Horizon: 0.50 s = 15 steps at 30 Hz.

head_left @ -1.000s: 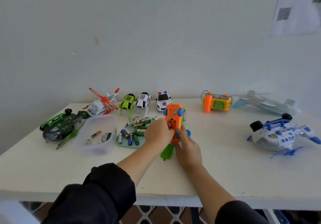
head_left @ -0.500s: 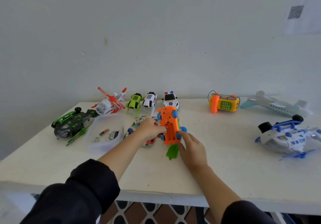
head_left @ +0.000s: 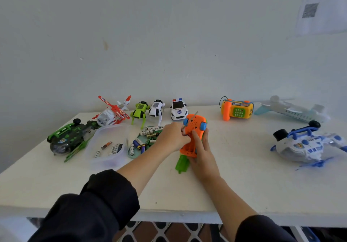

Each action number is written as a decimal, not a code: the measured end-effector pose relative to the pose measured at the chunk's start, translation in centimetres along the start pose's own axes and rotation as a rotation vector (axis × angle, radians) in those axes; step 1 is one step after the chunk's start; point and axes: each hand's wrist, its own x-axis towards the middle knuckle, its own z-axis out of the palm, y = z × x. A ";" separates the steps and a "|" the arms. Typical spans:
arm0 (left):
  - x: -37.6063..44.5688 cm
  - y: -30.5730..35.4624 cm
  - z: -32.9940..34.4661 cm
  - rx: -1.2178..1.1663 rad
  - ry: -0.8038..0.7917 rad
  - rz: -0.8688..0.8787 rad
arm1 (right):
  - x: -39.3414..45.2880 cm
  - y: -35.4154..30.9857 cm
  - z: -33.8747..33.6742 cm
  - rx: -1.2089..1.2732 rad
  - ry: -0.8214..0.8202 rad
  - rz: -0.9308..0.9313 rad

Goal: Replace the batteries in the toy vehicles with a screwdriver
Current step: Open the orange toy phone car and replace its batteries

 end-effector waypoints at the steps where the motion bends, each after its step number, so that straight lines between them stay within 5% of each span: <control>1: 0.2 0.1 -0.2 0.014 0.022 0.022 | -0.1 -0.1 -0.1 -0.008 -0.015 -0.012; 11: 1.8 0.6 -2.8 -0.196 -0.150 -0.212 | -0.5 0.4 0.0 -0.037 -0.061 -0.087; 15: 0.9 0.4 -2.1 -0.161 -0.201 -0.150 | -0.2 0.3 -0.1 0.053 -0.027 -0.044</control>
